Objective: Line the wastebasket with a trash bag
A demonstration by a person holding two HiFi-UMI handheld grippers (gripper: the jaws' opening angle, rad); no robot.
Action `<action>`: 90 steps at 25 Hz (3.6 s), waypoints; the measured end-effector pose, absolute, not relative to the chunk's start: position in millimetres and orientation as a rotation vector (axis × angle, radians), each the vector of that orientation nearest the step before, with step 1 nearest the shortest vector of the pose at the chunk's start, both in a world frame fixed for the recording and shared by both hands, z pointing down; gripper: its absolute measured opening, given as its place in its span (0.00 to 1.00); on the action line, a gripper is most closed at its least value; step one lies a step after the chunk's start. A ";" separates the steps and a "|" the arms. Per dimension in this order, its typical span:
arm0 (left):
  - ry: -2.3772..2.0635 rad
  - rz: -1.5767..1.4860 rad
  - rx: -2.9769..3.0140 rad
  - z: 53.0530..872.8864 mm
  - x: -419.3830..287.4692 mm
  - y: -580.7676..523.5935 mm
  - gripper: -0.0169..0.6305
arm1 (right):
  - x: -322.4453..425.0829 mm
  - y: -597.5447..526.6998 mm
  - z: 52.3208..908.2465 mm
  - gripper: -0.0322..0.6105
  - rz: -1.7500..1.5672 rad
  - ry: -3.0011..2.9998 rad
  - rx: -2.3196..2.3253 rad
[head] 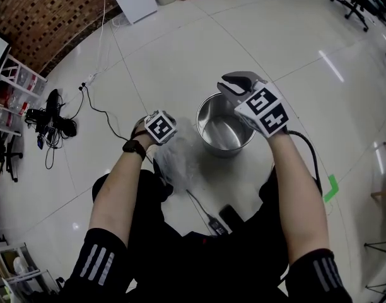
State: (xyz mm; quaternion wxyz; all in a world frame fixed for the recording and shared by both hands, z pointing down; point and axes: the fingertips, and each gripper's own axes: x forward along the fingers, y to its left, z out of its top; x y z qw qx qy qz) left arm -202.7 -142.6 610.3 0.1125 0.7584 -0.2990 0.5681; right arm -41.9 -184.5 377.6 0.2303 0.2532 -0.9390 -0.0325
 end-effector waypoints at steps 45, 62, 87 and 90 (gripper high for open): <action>-1.229 1.472 3.029 298.1 -88.4 -128.8 0.25 | -32.2 -101.7 328.6 0.06 -0.026 -2.804 0.371; -0.833 1.504 2.958 431.7 -26.4 -153.7 0.02 | 8.0 -55.8 440.9 0.06 0.196 -2.439 0.084; -0.616 1.532 3.010 456.3 -25.4 -128.8 0.02 | -1.6 -157.9 476.6 0.40 0.004 -2.299 0.323; -0.620 1.532 3.005 455.2 -32.4 -128.7 0.02 | -12.5 -173.1 486.3 0.40 0.010 -2.247 0.366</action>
